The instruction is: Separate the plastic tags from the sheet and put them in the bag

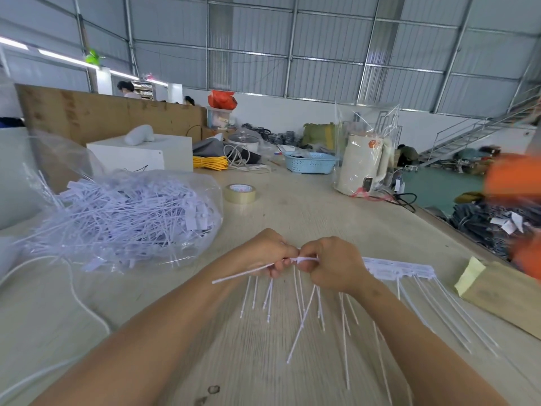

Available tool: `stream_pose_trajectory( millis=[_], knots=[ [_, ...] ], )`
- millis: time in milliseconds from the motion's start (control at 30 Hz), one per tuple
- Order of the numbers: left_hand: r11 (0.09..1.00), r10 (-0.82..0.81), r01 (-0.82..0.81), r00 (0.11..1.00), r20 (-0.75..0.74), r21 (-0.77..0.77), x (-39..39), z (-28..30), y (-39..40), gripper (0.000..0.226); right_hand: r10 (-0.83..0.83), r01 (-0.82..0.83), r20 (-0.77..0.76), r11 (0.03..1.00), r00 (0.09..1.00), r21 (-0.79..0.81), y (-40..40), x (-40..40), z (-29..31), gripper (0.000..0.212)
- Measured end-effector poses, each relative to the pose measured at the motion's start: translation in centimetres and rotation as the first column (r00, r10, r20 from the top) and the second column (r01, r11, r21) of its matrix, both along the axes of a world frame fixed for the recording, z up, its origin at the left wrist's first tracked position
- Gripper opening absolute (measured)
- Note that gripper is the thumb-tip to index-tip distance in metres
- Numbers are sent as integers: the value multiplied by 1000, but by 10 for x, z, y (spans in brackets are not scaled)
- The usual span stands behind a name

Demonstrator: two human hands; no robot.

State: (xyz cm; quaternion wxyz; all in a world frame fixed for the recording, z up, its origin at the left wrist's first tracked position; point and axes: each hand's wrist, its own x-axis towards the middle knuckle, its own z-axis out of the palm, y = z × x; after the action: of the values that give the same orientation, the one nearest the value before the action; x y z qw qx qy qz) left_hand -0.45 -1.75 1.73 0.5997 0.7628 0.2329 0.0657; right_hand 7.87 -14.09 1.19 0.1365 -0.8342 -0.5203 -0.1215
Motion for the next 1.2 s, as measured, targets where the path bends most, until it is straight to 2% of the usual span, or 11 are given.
stream_pose_trajectory(
  millis=[100, 167, 233, 300, 467, 533, 667, 767, 933, 1033, 1200],
  knots=[
    [992, -124, 124, 992, -27, 12, -11, 12, 12, 22, -87, 88, 35, 996, 996, -33, -12, 17, 3, 15],
    [989, -113, 119, 992, 61, -91, -15, 17, 25, 19, -63, 91, -248, 991, 967, 103, -28, 33, 9, 25],
    [978, 17, 24, 980, 197, -206, -13, 16, 34, 18, 147, 88, -598, 934, 788, 345, -42, 37, 19, 34],
    [967, 98, -29, 959, 265, -252, -9, 12, 35, 14, 313, 73, -713, 888, 628, 455, -42, 30, 24, 34],
    [974, 59, 1, 964, 260, -227, -1, 3, 25, 11, 295, -137, -736, 954, 609, 268, -29, 13, 18, 12],
    [971, 3, 56, 970, 245, -234, -1, 4, 20, 14, 248, -152, -726, 969, 641, 197, -29, 10, 17, 22],
    [956, -7, 65, 980, 199, -287, -1, 3, 9, 14, 334, -145, -705, 938, 626, 315, -22, 3, 16, 41],
    [941, -43, 94, 986, 162, -325, 1, 3, 2, 38, 353, -61, -715, 914, 603, 401, -17, 3, 12, 47],
    [993, -106, 113, 971, 216, -23, 3, -7, -5, 28, 351, -5, -692, 894, 630, 449, -10, 2, 8, 58],
    [999, -37, 24, 948, 316, 45, 4, -10, -4, 26, 253, 55, -621, 900, 742, 432, -7, 3, 6, 61],
    [998, -5, -16, 926, 377, 54, 3, -7, -3, 27, 161, -14, -610, 971, 776, 239, -14, 7, 6, 29]
  ],
)
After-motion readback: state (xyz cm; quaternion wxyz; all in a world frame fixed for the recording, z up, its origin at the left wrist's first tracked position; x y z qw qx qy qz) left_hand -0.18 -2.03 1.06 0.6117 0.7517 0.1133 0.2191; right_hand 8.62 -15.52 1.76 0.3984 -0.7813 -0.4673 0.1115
